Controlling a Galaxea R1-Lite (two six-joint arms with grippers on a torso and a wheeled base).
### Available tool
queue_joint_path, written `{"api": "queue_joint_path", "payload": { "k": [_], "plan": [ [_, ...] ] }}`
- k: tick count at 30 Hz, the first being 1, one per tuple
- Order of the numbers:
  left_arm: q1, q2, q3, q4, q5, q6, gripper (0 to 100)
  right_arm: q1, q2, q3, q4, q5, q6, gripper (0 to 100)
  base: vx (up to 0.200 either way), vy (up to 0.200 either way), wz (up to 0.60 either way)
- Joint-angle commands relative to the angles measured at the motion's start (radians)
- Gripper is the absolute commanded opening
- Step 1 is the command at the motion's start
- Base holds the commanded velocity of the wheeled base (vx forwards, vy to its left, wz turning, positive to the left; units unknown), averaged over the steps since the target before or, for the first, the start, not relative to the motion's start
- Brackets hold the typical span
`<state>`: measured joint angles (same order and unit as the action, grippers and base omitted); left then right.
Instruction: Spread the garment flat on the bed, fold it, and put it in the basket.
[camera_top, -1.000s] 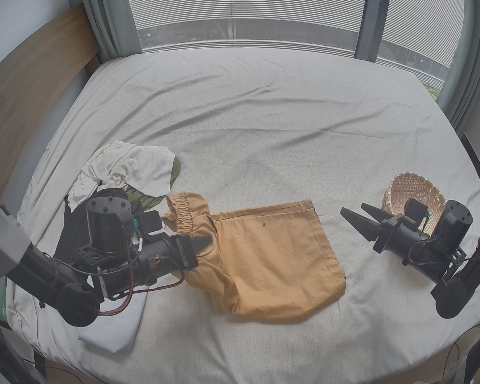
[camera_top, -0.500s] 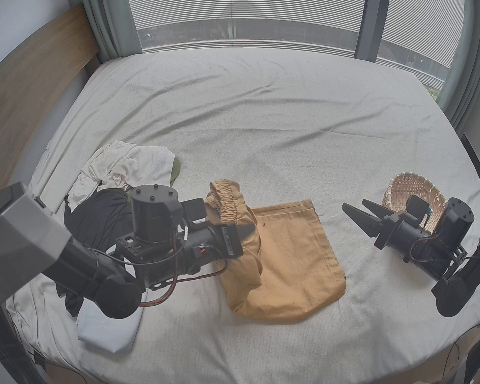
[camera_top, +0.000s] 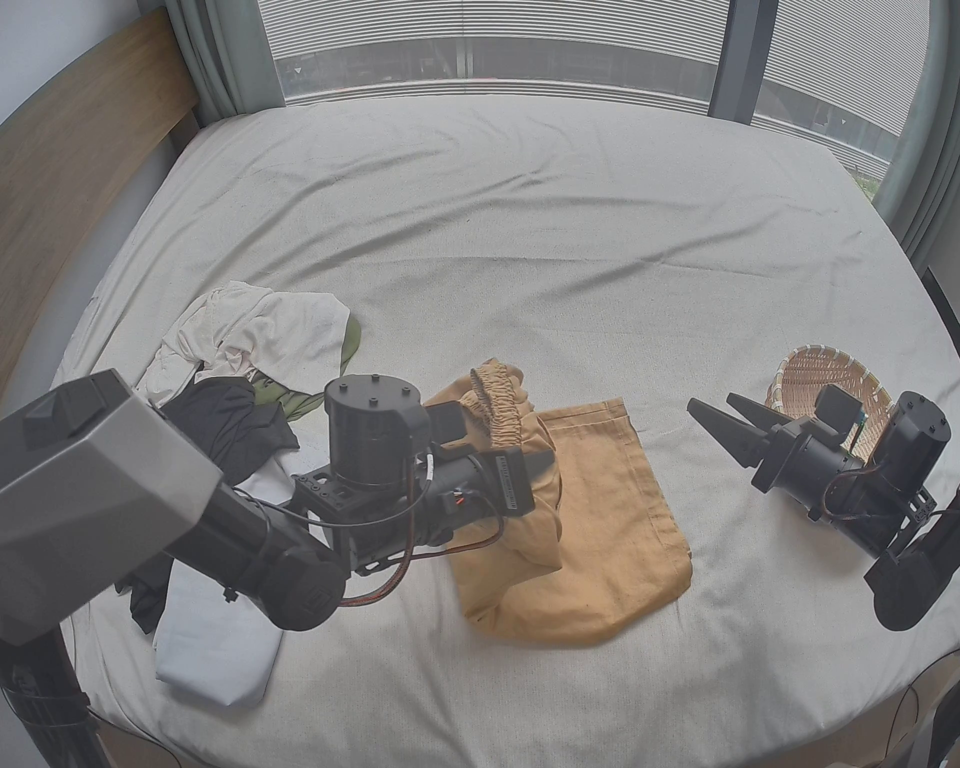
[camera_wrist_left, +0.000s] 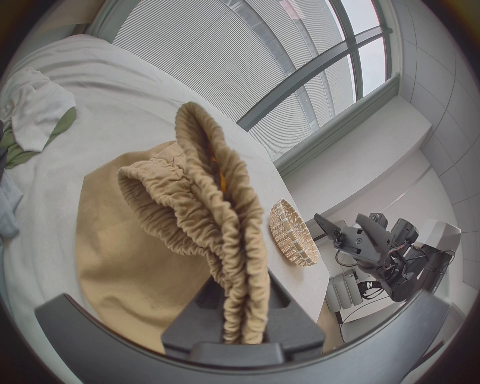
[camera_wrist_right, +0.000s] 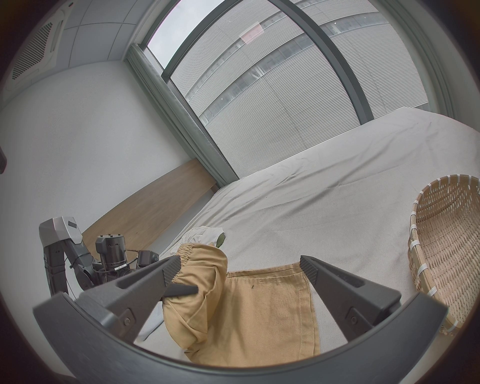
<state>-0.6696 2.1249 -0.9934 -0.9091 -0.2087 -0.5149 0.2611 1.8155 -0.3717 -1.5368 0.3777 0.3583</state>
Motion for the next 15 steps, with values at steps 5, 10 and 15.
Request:
{"api": "queue_joint_path", "payload": {
  "k": [5,10,15],
  "plan": [
    [-0.047,0.073,-0.096,0.021,0.0,-0.017,0,-0.002,-0.004,-0.006,0.0,0.0,0.001,100,0.0,0.0,0.0],
    [-0.059,0.099,-0.145,0.05,0.0,-0.016,0,-0.002,-0.005,-0.012,0.0,-0.002,0.007,100,0.0,0.0,0.0],
    [-0.062,0.124,-0.169,0.05,0.006,-0.016,0,-0.008,-0.005,-0.012,0.0,0.0,0.007,100,0.0,0.0,0.0]
  ]
}}
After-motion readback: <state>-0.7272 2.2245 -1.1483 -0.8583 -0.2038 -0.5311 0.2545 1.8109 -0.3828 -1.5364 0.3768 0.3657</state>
